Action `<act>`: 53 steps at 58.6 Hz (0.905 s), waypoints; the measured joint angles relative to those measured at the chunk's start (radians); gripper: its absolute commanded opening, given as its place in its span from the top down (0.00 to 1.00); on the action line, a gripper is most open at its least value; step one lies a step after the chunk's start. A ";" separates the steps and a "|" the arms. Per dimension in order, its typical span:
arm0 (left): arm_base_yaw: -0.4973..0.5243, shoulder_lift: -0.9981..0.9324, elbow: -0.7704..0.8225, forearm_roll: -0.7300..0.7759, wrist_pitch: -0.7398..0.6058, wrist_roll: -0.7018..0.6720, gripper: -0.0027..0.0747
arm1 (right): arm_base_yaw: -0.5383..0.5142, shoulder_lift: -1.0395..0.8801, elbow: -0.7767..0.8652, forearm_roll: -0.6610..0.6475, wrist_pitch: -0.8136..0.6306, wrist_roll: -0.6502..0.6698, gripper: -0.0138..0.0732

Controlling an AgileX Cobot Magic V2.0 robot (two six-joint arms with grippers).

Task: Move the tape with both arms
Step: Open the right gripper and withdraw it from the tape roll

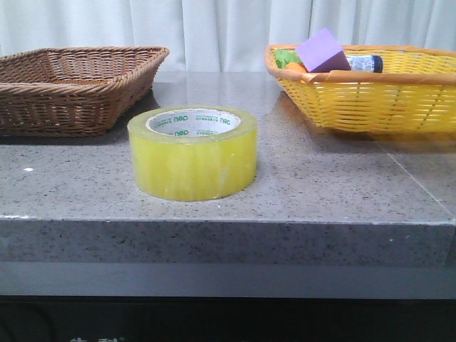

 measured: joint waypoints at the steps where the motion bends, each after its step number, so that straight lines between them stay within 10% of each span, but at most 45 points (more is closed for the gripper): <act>1: 0.000 0.000 0.000 0.000 0.000 0.000 0.14 | -0.025 -0.009 0.000 0.000 0.010 0.000 0.94; 19: 0.000 0.000 0.000 0.000 0.000 0.000 0.14 | -0.337 -0.307 0.220 -0.004 -0.015 0.002 0.94; 53: -0.018 0.079 -0.084 -0.024 0.152 0.031 0.14 | -0.312 -1.013 0.823 0.006 -0.106 0.000 0.94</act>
